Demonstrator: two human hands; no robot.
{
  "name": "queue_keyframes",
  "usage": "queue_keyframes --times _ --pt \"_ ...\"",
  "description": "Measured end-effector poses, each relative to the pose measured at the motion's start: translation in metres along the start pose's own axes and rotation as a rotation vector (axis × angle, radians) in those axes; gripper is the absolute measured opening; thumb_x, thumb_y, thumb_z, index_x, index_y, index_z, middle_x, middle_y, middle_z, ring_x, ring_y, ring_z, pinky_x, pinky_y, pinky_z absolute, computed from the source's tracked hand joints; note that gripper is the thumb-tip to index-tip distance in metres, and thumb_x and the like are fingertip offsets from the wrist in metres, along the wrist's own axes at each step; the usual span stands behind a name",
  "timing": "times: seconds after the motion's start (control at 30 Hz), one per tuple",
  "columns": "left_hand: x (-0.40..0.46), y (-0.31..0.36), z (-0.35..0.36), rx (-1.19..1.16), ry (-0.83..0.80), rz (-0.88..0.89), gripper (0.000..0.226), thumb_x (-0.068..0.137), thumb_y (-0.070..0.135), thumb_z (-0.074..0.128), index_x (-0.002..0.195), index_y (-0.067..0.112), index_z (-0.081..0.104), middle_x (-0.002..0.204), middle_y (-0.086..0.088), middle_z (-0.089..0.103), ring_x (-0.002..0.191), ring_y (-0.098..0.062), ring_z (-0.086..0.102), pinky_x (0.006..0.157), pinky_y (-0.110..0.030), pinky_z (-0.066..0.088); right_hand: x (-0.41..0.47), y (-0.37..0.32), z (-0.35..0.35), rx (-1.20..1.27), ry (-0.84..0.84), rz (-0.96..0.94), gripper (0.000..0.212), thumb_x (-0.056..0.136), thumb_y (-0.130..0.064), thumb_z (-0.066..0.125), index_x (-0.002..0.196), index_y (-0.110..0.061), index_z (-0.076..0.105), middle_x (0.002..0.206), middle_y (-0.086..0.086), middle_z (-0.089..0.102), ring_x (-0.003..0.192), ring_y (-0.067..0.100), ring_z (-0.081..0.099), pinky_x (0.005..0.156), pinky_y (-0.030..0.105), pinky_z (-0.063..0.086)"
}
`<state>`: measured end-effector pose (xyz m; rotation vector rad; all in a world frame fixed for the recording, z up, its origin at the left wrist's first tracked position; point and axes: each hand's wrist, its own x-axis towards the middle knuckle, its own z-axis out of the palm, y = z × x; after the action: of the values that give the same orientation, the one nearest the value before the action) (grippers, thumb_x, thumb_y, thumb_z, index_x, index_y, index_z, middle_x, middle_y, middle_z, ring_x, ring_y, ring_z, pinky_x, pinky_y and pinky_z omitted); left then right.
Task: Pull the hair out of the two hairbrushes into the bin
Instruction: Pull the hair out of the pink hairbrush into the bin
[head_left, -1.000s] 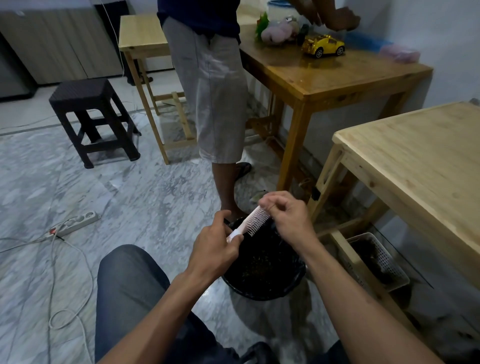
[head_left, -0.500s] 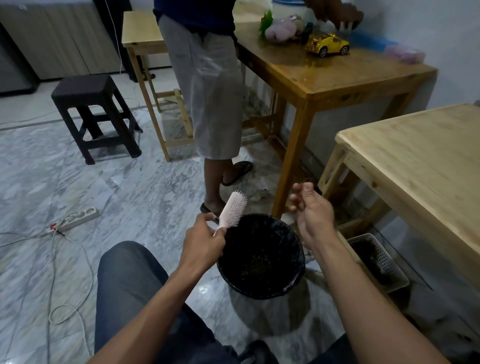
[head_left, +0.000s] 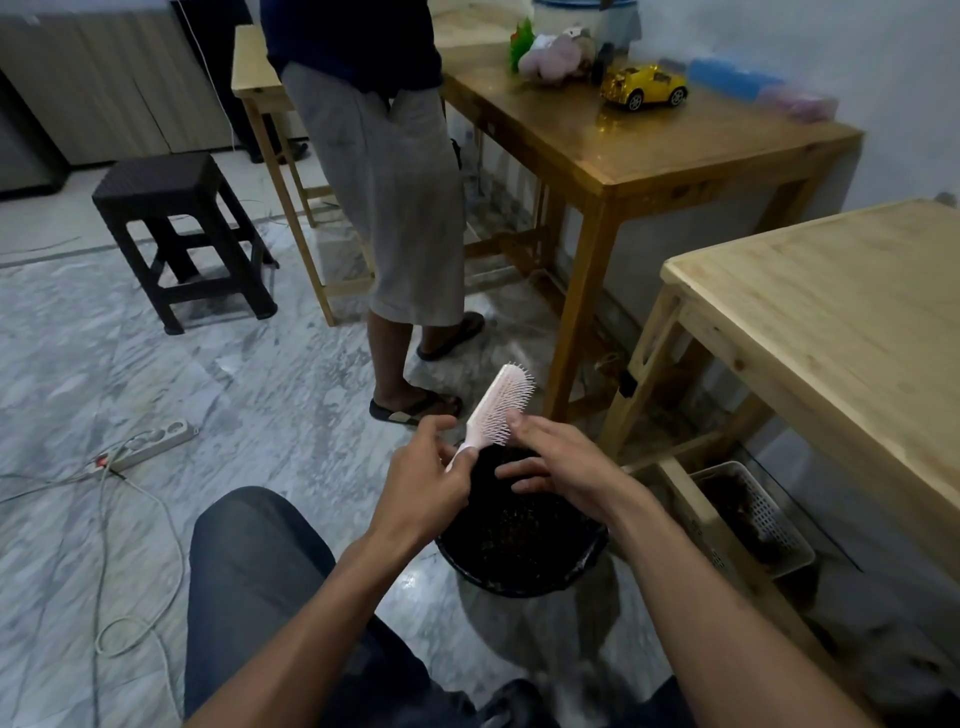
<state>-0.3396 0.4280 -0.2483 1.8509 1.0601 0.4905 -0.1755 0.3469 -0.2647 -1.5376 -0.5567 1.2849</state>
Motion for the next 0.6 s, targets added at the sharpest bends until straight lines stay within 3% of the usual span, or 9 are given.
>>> queue_keyframes --times 0.13,0.3,0.43,0.6 --pt "-0.004 0.007 -0.001 -0.019 -0.042 -0.003 0.041 0.092 0.021 0.062 0.131 0.019 0.051 0.093 0.005 0.068 0.055 -0.017 0.070 0.058 -0.033 0.060 -0.001 0.001 0.002 0.047 -0.055 -0.088 0.034 0.078 -0.040 0.080 0.099 -0.013 0.078 0.093 0.005 0.077 0.072 0.009 0.067 0.061 0.017 0.053" --pt "-0.006 0.004 -0.005 -0.067 -0.061 -0.023 0.046 0.092 0.015 0.057 0.136 0.019 0.048 0.102 0.002 0.064 0.052 -0.017 0.068 0.053 -0.030 0.058 -0.003 0.002 -0.006 0.074 -0.066 -0.083 0.017 0.079 -0.021 0.082 0.090 -0.008 0.078 0.071 0.001 0.068 0.059 0.007 0.059 0.055 0.015 0.051" --pt "-0.005 0.000 -0.003 -0.044 -0.032 -0.028 0.043 0.093 0.014 0.055 0.135 0.018 0.048 0.097 0.002 0.064 0.057 -0.019 0.067 0.055 -0.036 0.058 -0.002 0.006 -0.011 -0.001 0.118 -0.125 0.012 0.091 -0.016 0.076 0.085 -0.006 0.078 0.066 0.004 0.065 0.052 0.005 0.055 0.050 0.015 0.048" --pt "-0.005 -0.006 -0.005 -0.072 -0.005 -0.079 0.040 0.093 0.015 0.055 0.133 0.017 0.050 0.094 0.001 0.064 0.054 -0.017 0.066 0.048 -0.026 0.051 -0.003 -0.002 -0.027 0.302 0.387 -0.193 0.012 0.093 -0.013 0.071 0.092 -0.003 0.077 0.063 0.000 0.066 0.055 0.007 0.055 0.052 0.015 0.050"
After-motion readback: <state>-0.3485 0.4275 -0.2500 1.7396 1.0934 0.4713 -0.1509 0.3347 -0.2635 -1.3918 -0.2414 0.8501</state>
